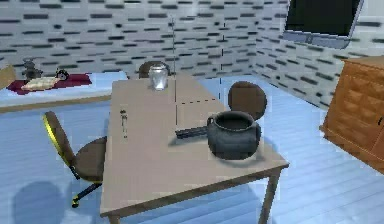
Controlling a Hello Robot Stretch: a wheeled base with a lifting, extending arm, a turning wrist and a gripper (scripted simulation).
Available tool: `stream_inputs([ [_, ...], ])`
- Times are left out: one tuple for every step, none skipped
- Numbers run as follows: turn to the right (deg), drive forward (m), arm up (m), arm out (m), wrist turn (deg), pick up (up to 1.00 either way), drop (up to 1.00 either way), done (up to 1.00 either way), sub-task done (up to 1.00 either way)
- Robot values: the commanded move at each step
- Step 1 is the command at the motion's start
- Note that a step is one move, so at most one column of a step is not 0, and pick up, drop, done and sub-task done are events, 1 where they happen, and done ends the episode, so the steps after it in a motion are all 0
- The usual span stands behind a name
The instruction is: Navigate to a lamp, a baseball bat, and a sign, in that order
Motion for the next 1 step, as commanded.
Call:
stream_inputs([
  [0.0,0.0,0.0,0.0,0.0,0.0,0.0,1.0,0.0],
])
